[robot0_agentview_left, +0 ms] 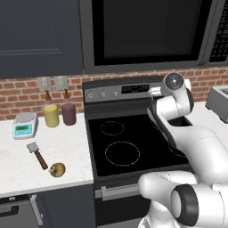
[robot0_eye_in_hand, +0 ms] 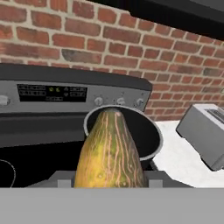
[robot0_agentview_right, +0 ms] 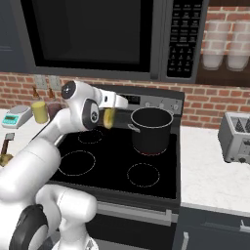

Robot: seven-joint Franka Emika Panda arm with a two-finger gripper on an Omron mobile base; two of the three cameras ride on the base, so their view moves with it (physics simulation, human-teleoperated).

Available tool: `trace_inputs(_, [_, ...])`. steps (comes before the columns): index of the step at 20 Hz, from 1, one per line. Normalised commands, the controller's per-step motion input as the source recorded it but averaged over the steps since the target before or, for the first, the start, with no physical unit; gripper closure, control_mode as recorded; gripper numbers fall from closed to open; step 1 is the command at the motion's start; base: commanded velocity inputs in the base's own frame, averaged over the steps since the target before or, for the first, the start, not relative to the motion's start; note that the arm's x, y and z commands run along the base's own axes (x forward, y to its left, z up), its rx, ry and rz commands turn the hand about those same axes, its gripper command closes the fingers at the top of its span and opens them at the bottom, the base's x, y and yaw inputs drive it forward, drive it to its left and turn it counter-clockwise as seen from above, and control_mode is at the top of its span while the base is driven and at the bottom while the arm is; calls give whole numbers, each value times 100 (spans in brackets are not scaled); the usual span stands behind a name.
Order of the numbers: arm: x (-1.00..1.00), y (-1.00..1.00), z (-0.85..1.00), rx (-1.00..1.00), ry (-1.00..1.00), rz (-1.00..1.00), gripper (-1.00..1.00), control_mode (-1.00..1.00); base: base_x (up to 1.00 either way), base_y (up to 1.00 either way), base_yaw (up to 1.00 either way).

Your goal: Put the onion and cucumber in the pot. Retrieve the spatula and lightly stir the vegetables in the pot.

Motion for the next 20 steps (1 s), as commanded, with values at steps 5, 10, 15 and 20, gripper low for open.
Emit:
trace_inputs(5, [15, -9, -7, -26, 0, 1, 100, -100, 0, 0, 0])
trace_inputs(10, [27, -29, -16, -21, 0, 1, 100, -100, 0, 0, 0])
trace_inputs(15, [34, -29, -8, -15, 0, 6, 100, -100, 0, 0, 0])
trace_inputs(20, [28, -20, -6, -6, 0, 9, 100, -100, 0, 0, 0])
